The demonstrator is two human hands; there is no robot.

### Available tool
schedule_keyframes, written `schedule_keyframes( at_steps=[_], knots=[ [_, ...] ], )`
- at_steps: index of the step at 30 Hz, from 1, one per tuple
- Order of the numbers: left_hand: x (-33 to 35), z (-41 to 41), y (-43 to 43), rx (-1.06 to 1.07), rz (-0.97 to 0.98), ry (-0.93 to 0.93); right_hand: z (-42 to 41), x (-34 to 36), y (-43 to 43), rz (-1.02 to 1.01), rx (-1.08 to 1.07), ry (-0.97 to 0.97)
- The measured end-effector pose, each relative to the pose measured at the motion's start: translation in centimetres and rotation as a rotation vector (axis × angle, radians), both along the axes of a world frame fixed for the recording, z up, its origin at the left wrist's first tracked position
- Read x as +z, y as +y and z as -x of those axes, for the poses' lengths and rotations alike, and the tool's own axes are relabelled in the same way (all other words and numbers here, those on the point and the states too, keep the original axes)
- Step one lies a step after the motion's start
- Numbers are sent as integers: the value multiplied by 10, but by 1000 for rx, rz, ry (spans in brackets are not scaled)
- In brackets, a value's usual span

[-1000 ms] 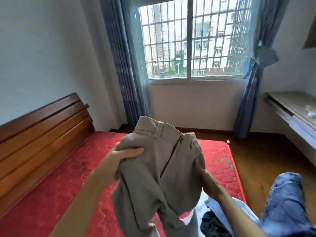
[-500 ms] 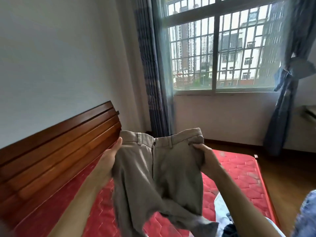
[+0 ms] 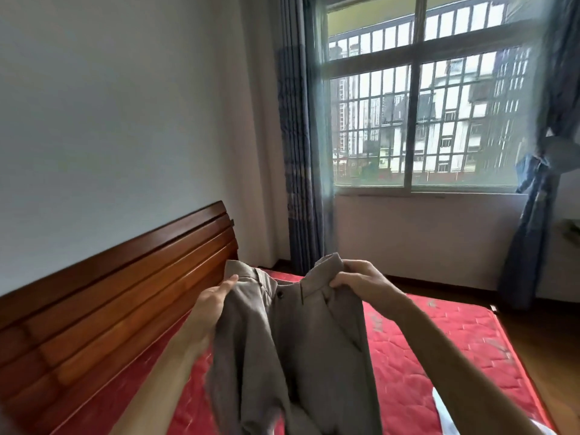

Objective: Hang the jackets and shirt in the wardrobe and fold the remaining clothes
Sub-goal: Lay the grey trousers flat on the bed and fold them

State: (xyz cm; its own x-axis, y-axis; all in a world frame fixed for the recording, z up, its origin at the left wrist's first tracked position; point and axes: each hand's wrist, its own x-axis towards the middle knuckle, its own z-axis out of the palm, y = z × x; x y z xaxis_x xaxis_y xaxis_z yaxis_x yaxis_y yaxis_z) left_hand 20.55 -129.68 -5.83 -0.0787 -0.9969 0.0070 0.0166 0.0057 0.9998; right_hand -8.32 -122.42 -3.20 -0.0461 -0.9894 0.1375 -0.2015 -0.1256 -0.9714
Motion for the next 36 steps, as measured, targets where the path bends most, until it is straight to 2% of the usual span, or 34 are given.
schedule_keyframes(
  at_steps=[3,6,10,13,16,20,24,27,31,36],
  knots=[
    [-13,-45,-29,-8,-29,10,-32,16,1,152,-239,-184],
    [-24,-75,-43,-55,-156,-8,-56,38,7,251,-378,-359],
    [-42,-86,-54,-142,-136,-45,-89,67,19,302,-411,-313],
    [-75,-86,-101,-194,-62,-45,-108,82,33,336,-410,-272],
    [-32,-75,-68,-255,60,-91,-119,98,56,368,-512,-268],
    [-2,-66,-35,-387,84,81,-134,108,98,425,-614,-304],
    [12,-85,-15,-357,131,226,-144,99,144,459,-713,-236],
    [21,-118,4,-270,292,101,-153,83,176,477,-781,-148],
    [40,-177,13,-61,645,-234,-185,66,184,505,-949,8],
    [66,-243,11,44,769,-357,-224,53,170,473,-1040,163]
  ],
)
